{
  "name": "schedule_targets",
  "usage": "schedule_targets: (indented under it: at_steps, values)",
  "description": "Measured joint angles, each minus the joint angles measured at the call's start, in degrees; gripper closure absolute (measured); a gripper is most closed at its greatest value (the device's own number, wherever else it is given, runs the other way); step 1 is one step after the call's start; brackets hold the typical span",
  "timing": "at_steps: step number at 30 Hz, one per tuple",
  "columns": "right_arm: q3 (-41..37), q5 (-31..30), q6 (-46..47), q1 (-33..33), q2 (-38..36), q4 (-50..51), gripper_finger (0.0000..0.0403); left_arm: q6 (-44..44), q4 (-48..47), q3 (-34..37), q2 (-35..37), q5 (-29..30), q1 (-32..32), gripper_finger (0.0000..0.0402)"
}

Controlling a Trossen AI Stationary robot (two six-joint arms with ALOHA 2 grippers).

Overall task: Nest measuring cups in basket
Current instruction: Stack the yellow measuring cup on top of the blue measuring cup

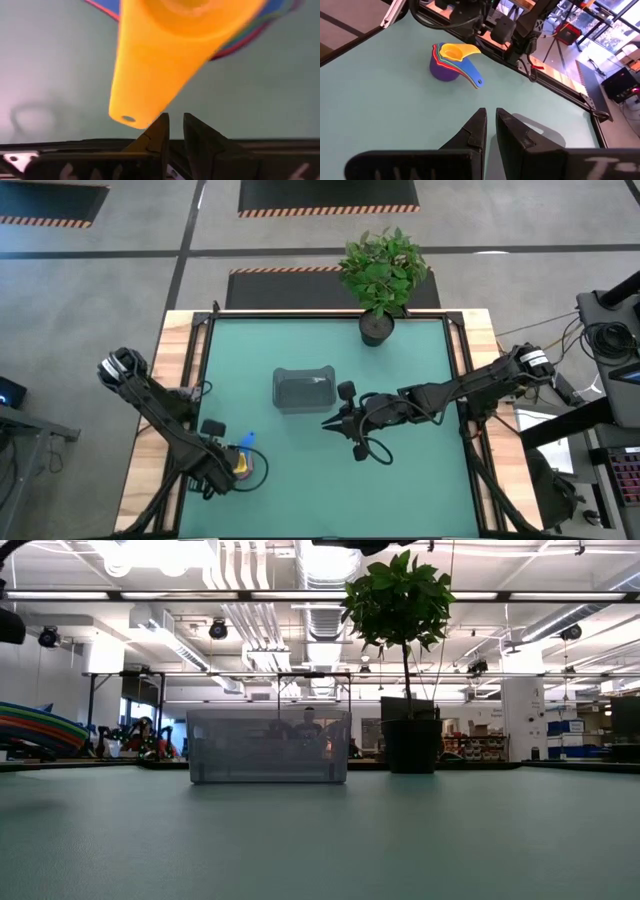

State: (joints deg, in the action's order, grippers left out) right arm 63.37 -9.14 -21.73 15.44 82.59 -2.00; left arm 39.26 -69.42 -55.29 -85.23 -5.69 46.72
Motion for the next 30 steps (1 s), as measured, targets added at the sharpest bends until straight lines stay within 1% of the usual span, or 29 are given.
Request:
schedule_targets:
  at_steps: [5, 11, 15, 17, 19, 23, 26, 30]
  values:
    - [0.0, 0.0, 0.1, 0.0, 0.0, 0.0, 0.0374, 1.3, -0.3, 0.4, 0.0, 5.1, 0.0, 0.0363]
    - [0.0, 0.0, 0.2, 0.0, 0.0, 0.0, 0.0374, 1.8, -0.9, -2.2, 0.0, 13.3, 0.0, 0.0363]
    - [0.0, 0.0, 0.3, 0.0, 0.0, 0.0, 0.0374, 1.8, -1.0, -4.4, 0.0, 21.6, 0.0, 0.0363]
    - [0.0, 0.0, 0.3, 0.0, 0.0, 0.0, 0.0374, 1.4, -1.8, -5.8, 0.0, 24.3, -0.1, 0.0363]
    - [0.0, 0.0, 0.6, 0.0, 0.0, 0.0, 0.0374, 0.6, -4.3, -7.3, 0.0, 24.4, -0.1, 0.0363]
    - [0.0, 0.0, 0.9, 0.0, 0.0, 0.0, 0.0374, 0.4, -7.6, -8.9, 0.0, 22.9, 0.0, 0.0363]
    - [0.0, 0.0, 0.9, 0.0, 0.0, 0.0, 0.0374, 0.7, -6.7, -7.9, 0.0, 23.1, 0.0, 0.0363]
    - [0.0, 0.0, 1.2, 0.0, 0.0, 0.1, 0.0374, 0.8, -5.3, -4.7, 0.0, 23.1, -0.2, 0.0363]
